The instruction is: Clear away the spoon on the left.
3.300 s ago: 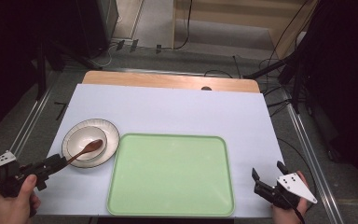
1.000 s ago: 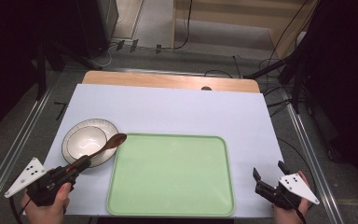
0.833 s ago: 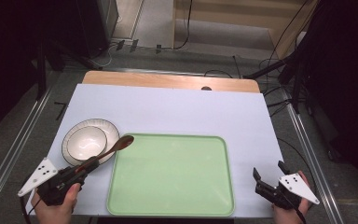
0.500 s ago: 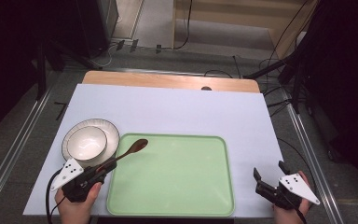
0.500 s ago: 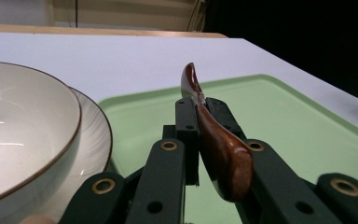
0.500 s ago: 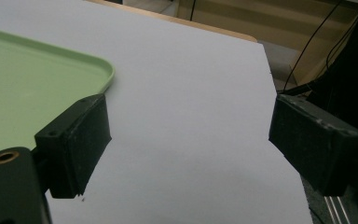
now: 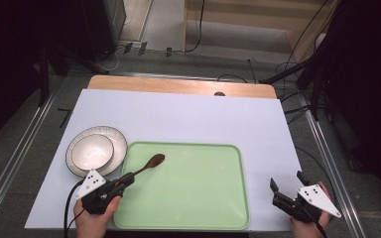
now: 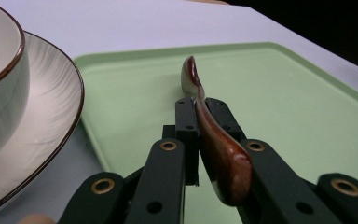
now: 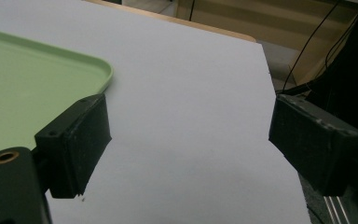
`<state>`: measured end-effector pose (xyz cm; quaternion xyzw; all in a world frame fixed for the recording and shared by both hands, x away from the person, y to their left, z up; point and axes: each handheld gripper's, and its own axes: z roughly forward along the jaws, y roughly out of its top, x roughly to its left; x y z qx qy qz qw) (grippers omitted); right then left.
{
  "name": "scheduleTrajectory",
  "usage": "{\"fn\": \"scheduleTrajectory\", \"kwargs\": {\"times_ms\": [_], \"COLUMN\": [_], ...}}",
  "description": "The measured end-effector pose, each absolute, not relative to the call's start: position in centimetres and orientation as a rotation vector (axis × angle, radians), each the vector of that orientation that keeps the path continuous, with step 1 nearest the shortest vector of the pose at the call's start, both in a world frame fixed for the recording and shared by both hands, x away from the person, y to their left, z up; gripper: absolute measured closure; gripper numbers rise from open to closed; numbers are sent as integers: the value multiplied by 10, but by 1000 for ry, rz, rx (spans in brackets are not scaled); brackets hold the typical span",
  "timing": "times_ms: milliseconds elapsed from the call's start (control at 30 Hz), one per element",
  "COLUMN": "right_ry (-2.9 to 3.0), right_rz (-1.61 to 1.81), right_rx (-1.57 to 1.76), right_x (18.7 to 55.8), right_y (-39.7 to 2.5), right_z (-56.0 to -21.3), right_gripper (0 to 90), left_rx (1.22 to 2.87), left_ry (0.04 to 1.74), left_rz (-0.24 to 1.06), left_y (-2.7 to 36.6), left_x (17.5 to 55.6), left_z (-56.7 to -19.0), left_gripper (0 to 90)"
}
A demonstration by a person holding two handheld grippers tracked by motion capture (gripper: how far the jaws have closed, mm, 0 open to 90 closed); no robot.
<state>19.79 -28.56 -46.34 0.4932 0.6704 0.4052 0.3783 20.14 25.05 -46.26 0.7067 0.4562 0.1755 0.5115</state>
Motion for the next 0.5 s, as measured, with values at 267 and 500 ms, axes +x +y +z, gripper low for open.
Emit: {"fn": "scheduleTrajectory", "kwargs": {"times_ms": [267,500], "right_ry": [1714,1714], "right_rz": [1033,1036], "right_rx": [1258,1262], "right_x": [198,197], "right_y": [-285,-284], "right_z": [-463,-463], "right_gripper": [133,133], "left_rx": [1797,1870], "left_ry": [1102,1084], "left_rz": [428,429], "left_y": [240,234], "left_x": [201,200], "left_z": [-466,-465], "left_gripper": [642,563]}}
